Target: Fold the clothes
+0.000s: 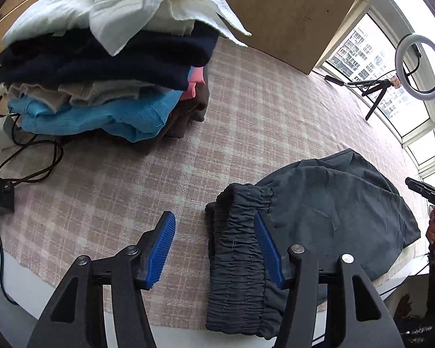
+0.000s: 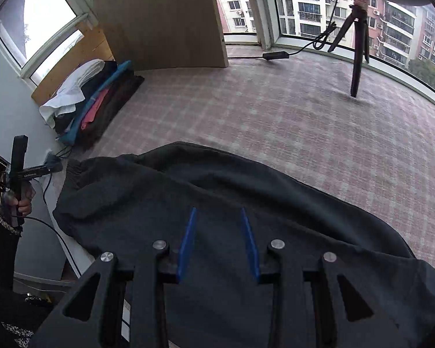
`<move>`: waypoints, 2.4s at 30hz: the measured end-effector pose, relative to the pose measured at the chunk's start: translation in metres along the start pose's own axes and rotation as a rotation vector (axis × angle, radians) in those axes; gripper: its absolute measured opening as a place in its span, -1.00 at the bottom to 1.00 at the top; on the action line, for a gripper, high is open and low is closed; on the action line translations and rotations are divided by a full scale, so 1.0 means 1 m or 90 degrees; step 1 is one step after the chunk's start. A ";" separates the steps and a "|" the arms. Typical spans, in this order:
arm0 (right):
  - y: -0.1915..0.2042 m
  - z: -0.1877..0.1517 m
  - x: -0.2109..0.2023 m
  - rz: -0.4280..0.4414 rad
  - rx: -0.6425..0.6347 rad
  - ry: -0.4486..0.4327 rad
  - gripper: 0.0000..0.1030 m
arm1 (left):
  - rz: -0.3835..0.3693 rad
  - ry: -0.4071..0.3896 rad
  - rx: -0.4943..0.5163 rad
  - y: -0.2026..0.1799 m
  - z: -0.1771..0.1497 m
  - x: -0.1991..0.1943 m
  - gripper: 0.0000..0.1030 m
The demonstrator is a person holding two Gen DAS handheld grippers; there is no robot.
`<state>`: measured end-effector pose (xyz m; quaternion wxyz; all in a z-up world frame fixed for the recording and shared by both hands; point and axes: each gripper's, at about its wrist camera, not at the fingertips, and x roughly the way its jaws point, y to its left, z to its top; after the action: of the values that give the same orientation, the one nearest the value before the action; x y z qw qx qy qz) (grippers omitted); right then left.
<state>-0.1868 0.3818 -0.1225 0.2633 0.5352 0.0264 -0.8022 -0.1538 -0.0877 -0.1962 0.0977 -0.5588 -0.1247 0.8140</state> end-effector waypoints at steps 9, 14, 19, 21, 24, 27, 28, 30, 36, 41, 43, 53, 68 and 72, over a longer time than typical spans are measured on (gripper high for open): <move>0.160 0.079 0.108 0.142 -0.247 0.080 -0.38 | -0.074 -0.036 0.082 -0.020 -0.015 0.012 -0.47; 0.218 0.080 0.128 0.218 -0.366 0.113 -0.15 | -0.124 -0.058 0.078 -0.016 -0.037 -0.012 -0.67; 0.265 0.075 0.149 0.277 -0.469 0.148 -0.08 | -0.156 -0.046 0.081 -0.016 -0.044 -0.010 -0.67; 0.281 0.071 0.156 0.299 -0.508 0.170 -0.07 | -0.161 -0.041 0.084 -0.017 -0.045 -0.008 -0.66; 0.293 0.060 0.164 0.313 -0.562 0.200 -0.07 | -0.169 -0.031 0.083 -0.010 -0.044 -0.010 -0.62; 0.294 0.054 0.172 0.310 -0.570 0.213 -0.54 | -0.160 -0.032 0.066 0.012 -0.040 -0.018 -0.35; 0.292 0.053 0.172 0.304 -0.567 0.209 -0.65 | -0.159 -0.038 0.051 0.023 -0.036 -0.022 -0.27; 0.287 0.053 0.172 0.301 -0.557 0.200 -0.67 | -0.172 -0.039 0.008 0.044 -0.025 -0.019 -0.14; 0.279 0.055 0.181 0.281 -0.551 0.203 -0.68 | -0.205 0.034 0.032 0.046 0.007 0.025 0.04; 0.278 0.055 0.196 0.258 -0.560 0.208 -0.68 | -0.202 0.076 0.050 0.038 0.014 0.050 0.04; 0.276 0.054 0.202 0.256 -0.554 0.214 -0.68 | -0.215 0.083 0.054 0.035 0.014 0.056 0.04; 0.279 0.060 0.200 0.233 -0.527 0.172 -0.69 | -0.259 0.051 0.072 0.019 0.008 0.042 -0.74; 0.321 0.118 0.224 0.208 -0.481 0.130 -0.74 | -0.127 0.039 0.016 0.078 0.049 0.023 -0.70; 0.294 0.140 0.218 0.198 -0.401 0.174 -0.71 | -0.118 0.019 0.018 0.091 0.035 -0.005 -0.60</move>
<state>-0.2359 -0.0025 -0.1829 0.5277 0.5278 0.2252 -0.6263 -0.1862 -0.1784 -0.2085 0.1825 -0.5552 -0.1626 0.7950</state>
